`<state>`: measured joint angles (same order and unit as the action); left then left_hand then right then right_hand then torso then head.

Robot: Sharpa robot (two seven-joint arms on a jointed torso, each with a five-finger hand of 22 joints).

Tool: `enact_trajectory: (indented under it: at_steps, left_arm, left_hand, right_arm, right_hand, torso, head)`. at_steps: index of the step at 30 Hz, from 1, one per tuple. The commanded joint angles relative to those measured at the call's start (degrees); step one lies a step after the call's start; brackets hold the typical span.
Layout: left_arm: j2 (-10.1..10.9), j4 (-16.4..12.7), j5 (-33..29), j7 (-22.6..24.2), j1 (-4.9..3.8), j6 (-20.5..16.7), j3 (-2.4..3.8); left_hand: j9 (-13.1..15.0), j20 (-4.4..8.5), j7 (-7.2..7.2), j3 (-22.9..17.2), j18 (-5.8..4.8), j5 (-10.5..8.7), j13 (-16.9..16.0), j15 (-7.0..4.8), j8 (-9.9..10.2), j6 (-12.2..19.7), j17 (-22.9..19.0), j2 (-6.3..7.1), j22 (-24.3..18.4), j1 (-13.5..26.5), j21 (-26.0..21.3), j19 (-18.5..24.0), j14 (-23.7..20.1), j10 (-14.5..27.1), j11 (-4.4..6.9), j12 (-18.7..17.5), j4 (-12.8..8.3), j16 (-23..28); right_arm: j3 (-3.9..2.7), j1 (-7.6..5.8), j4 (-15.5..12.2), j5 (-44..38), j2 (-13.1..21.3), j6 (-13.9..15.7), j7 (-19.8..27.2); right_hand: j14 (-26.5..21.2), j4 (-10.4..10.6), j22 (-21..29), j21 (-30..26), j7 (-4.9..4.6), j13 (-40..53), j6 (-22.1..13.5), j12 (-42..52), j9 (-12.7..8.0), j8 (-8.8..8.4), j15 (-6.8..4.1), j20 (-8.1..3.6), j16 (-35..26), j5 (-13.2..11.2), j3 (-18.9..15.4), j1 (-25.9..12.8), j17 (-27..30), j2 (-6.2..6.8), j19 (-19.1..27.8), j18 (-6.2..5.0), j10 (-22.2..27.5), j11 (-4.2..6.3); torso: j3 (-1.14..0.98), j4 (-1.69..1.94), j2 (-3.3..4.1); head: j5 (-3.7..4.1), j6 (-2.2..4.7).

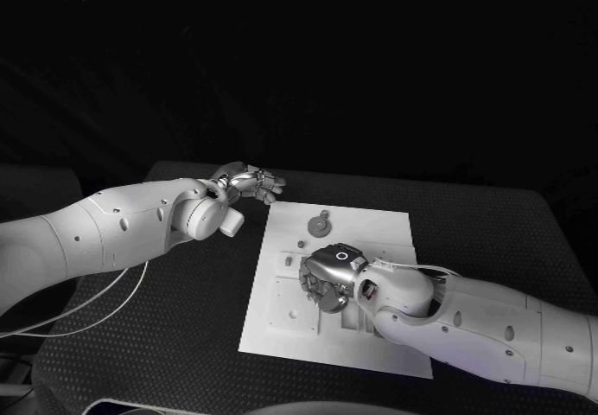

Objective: Assemble the parts on the task board

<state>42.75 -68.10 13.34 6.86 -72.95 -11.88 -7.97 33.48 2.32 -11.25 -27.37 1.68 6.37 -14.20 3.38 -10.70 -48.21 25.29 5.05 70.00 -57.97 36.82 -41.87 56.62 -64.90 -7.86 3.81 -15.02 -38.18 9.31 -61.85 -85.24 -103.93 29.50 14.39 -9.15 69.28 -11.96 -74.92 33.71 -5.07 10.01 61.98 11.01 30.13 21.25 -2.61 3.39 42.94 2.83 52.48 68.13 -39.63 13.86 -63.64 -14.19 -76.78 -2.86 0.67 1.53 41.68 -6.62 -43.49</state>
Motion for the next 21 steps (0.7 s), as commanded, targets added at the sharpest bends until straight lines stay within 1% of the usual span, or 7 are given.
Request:
enact_trajectory:
  at_steps: [1, 7, 14, 18, 21]
  left_arm:
    - [-0.1, -0.1, 0.0, 0.7, -0.18, 0.3, 0.05]
    - [-0.1, -0.1, 0.0, 0.7, -0.18, 0.4, 0.05]
    - [0.0, -0.1, 0.0, 0.7, -0.18, 0.5, 0.05]
    - [-0.1, -0.1, 0.0, 0.6, -0.18, 0.6, 0.05]
    - [-0.1, 0.0, 0.0, 0.6, -0.18, 0.6, 0.06]
  left_hand:
    - [-0.1, 0.04, 0.2, 0.2, 1.08, -0.28, 0.1, -0.05, -0.4, 0.4, 0.1, -0.01, 0.1, 0.2, -0.4, -0.4, 0.5, 0.0, -0.03, 0.3, 0.1, 0.2]
    - [-0.1, 0.03, 0.19, 0.2, 1.07, -0.29, 0.1, -0.04, -0.4, 0.4, 0.1, -0.02, 0.1, 0.3, -0.4, -0.4, 0.5, 0.0, -0.03, 0.3, 0.1, 0.2]
    - [-0.1, 0.03, 0.19, 0.2, 1.07, -0.29, 0.1, -0.04, -0.4, 0.4, 0.2, -0.02, 0.1, 0.3, -0.4, -0.4, 0.5, 0.0, -0.03, 0.3, 0.2, 0.3]
    - [-0.1, 0.03, 0.19, 0.2, 1.07, -0.29, 0.1, -0.04, -0.4, 0.4, 0.2, -0.02, 0.1, 0.3, -0.4, -0.4, 0.5, 0.0, -0.03, 0.3, 0.2, 0.3]
    - [-0.1, 0.03, 0.19, 0.2, 1.08, -0.29, 0.1, -0.04, -0.4, 0.4, 0.3, -0.03, 0.1, 0.3, -0.4, -0.4, 0.5, 0.0, -0.03, 0.3, 0.2, 0.3]
  right_arm:
    - [0.09, 0.1, 0.0, -0.7, -0.2, -0.7, 0.2]
    - [0.22, 0.14, 0.3, -0.7, -0.2, -1.0, 0.3]
    - [0.45, 0.14, 1.0, -0.7, -0.1, -1.1, 0.3]
    - [0.51, 0.15, 0.9, -0.7, -0.3, -1.1, 0.4]
    - [0.64, 0.15, 1.1, -0.7, -0.4, -1.2, 0.4]
  right_hand:
    - [0.3, -0.2, -0.7, 0.2, 0.1, 0.0, 0.4, -0.3, 0.1, 0.13, -0.05, -0.46, -0.3, 0.1, 0.2, -0.5, -0.1, -0.16, -0.1, -0.81, -0.3, 0.04]
    - [0.3, -0.2, -0.7, 0.2, 0.1, 0.1, 0.4, -0.3, 0.2, 0.12, -0.05, -0.46, -0.3, 0.2, 0.2, -0.5, -0.1, -0.17, -0.1, -0.81, -0.3, 0.03]
    - [0.3, -0.3, -0.7, 0.2, 0.1, 0.1, 0.4, -0.3, 0.2, 0.11, -0.05, -0.47, -0.4, 0.2, 0.2, -0.5, -0.1, -0.19, -0.1, -0.81, -0.3, 0.04]
    - [0.3, -0.3, -0.7, 0.2, 0.1, 0.1, 0.4, -0.4, 0.2, 0.1, -0.05, -0.47, -0.4, 0.2, 0.2, -0.6, -0.2, -0.2, -0.1, -0.81, -0.3, 0.04]
    - [0.3, -0.3, -0.7, 0.2, 0.1, 0.1, 0.4, -0.4, 0.2, 0.09, -0.05, -0.47, -0.4, 0.2, 0.2, -0.6, -0.2, -0.21, -0.1, -0.81, -0.3, 0.04]
  torso:
    - [0.03, 0.06, 0.01]
    - [-0.02, 0.02, -0.01]
    - [-0.01, -0.03, 0.0]
    - [-0.08, 0.0, 0.03]
    - [-0.08, 0.0, 0.02]
  head:
    - [0.02, -0.08]
    - [-0.02, -0.2]
    - [-0.17, -0.19]
    - [-0.22, -0.28]
    - [-0.2, -0.3]
